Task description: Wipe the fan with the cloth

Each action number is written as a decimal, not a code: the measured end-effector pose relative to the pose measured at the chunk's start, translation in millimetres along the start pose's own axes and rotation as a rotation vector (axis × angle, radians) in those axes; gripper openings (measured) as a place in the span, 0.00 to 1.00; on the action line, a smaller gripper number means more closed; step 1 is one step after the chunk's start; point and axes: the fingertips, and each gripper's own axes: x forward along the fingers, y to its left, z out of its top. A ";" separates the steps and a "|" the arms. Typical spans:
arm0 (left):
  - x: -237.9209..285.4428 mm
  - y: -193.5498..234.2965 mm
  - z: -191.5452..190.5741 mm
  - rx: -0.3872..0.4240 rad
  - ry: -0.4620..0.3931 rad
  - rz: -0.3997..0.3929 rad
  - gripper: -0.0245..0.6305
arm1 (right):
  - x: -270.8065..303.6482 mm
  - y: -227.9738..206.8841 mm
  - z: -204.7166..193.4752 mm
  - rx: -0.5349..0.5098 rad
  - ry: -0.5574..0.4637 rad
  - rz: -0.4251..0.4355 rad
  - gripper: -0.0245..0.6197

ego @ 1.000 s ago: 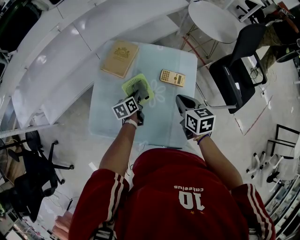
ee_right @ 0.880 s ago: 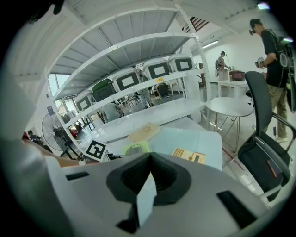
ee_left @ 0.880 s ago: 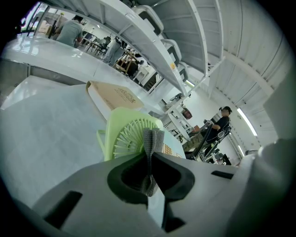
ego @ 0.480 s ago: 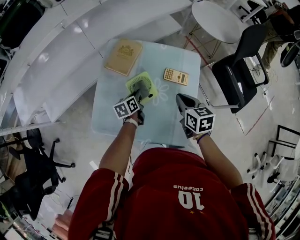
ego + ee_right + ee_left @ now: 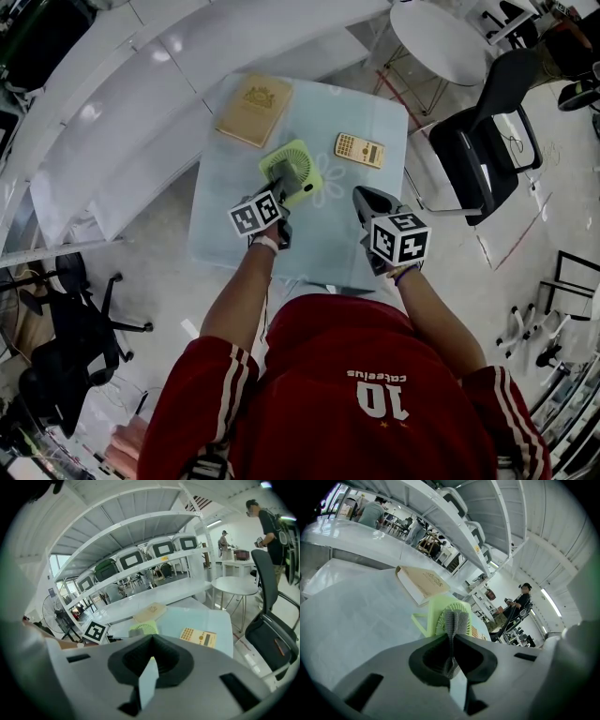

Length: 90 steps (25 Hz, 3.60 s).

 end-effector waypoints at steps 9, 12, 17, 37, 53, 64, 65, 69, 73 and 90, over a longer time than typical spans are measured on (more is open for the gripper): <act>-8.5 9.7 -1.1 -0.003 -0.003 0.005 0.08 | 0.5 10.2 -2.7 -0.003 -0.001 0.004 0.05; -11.2 13.0 -1.2 -0.005 -0.005 0.009 0.08 | 0.0 12.5 -3.5 -0.004 0.000 0.004 0.05; -15.7 17.4 -0.9 -0.007 -0.008 0.013 0.08 | -1.0 16.6 -4.9 -0.006 -0.003 0.003 0.05; -46.0 47.4 -1.6 -0.034 -0.031 0.056 0.08 | 6.0 45.7 -13.2 -0.010 -0.006 0.031 0.05; -72.0 68.9 -4.2 -0.038 -0.044 0.098 0.08 | 9.9 62.7 -11.0 -0.022 -0.013 0.055 0.05; -80.2 61.6 -21.1 -0.001 -0.001 0.084 0.08 | 8.9 63.6 -20.0 0.029 -0.023 0.053 0.05; -81.3 61.4 -24.2 0.004 0.005 0.084 0.08 | 8.2 63.3 -20.7 0.030 -0.023 0.052 0.05; -83.0 51.9 -32.4 -0.006 0.011 0.068 0.08 | 3.2 58.4 -19.6 0.032 -0.031 0.043 0.05; -78.5 33.0 -39.1 -0.009 0.017 0.037 0.08 | -0.5 53.4 -17.8 0.031 -0.035 0.037 0.05; -30.3 -45.8 -51.1 0.167 0.065 -0.049 0.08 | -15.5 8.2 -12.0 0.040 -0.032 0.015 0.05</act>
